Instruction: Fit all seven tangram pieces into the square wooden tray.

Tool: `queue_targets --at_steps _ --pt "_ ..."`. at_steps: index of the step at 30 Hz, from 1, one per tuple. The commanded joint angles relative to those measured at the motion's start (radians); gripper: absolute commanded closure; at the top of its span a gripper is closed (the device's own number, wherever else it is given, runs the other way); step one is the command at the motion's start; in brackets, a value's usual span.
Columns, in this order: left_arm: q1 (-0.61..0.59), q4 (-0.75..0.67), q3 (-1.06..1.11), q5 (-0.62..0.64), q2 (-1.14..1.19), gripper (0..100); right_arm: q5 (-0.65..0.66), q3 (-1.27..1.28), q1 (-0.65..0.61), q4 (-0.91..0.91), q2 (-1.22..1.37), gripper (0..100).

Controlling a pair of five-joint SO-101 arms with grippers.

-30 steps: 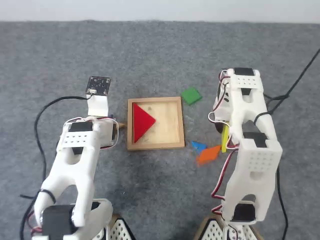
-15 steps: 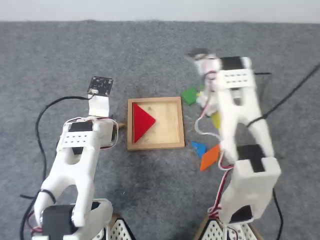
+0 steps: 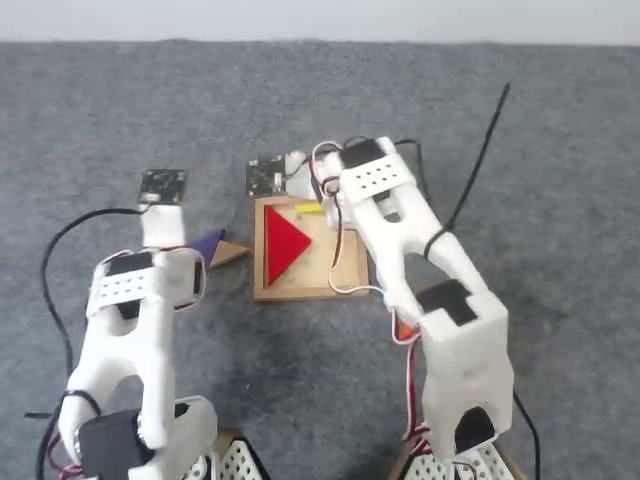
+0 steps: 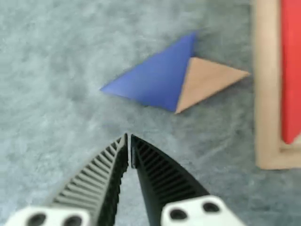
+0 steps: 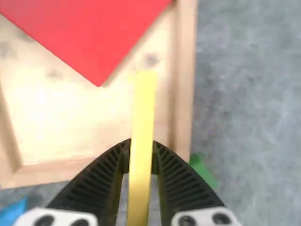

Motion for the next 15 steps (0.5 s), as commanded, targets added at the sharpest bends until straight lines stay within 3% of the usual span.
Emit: queue_targets --at_steps 1,11,15 --pt "-0.017 0.009 -0.01 -0.008 -0.017 99 0.025 -0.112 -0.042 -0.019 0.015 99.1" --pt "-0.018 0.008 -0.01 -0.006 -0.017 99 0.026 -0.164 -0.081 -0.028 0.099 98.6" --pt "-0.018 0.008 -0.01 -0.006 -0.017 99 0.026 -0.17 -0.079 -0.027 0.104 92.5"
